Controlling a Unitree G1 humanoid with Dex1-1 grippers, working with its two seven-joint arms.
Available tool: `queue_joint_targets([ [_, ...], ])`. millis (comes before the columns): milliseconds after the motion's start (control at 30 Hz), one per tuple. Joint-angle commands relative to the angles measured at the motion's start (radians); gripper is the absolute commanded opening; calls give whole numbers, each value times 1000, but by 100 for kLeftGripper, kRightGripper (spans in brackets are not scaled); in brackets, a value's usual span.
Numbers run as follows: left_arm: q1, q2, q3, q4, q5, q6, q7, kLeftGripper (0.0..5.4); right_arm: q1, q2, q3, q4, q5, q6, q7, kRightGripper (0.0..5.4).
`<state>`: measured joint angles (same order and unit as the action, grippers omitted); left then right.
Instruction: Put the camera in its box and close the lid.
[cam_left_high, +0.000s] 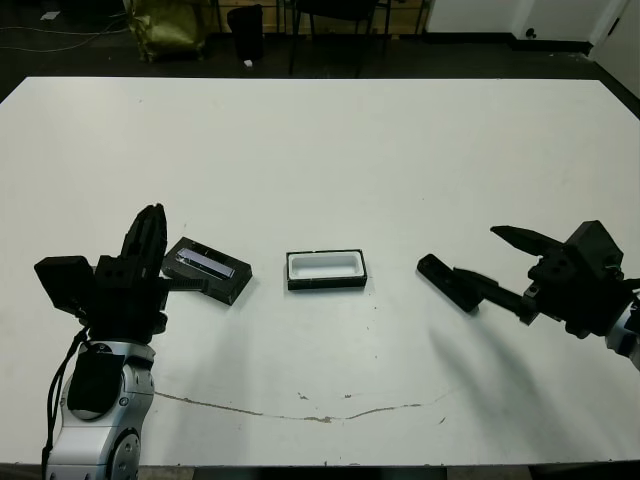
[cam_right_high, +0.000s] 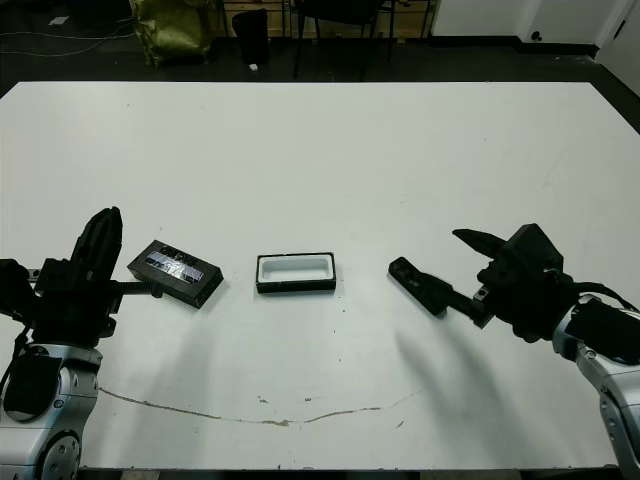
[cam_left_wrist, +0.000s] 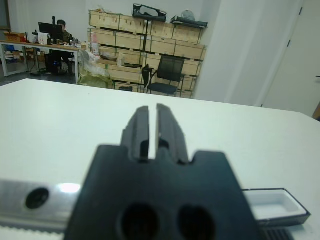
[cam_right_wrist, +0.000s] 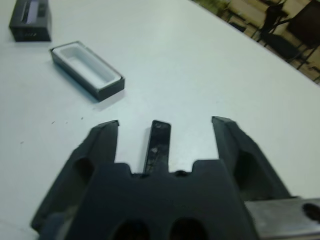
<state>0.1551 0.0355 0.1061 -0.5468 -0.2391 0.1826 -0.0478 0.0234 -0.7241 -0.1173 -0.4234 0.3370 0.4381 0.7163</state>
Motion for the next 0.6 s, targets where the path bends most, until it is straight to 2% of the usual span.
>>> queue_joint_targets([
  [33, 16, 1, 4, -2, -4, 24, 7, 0, 11, -30, 22, 3, -16, 42, 13, 482],
  [133, 17, 4, 5, -4, -5, 26, 5, 0, 6, -27, 28, 15, -8, 60, 19, 539],
  [600, 18, 6, 6, -8, 3, 23, 2, 0, -61, -24, 91, 135, -16, 122, 56, 539],
])
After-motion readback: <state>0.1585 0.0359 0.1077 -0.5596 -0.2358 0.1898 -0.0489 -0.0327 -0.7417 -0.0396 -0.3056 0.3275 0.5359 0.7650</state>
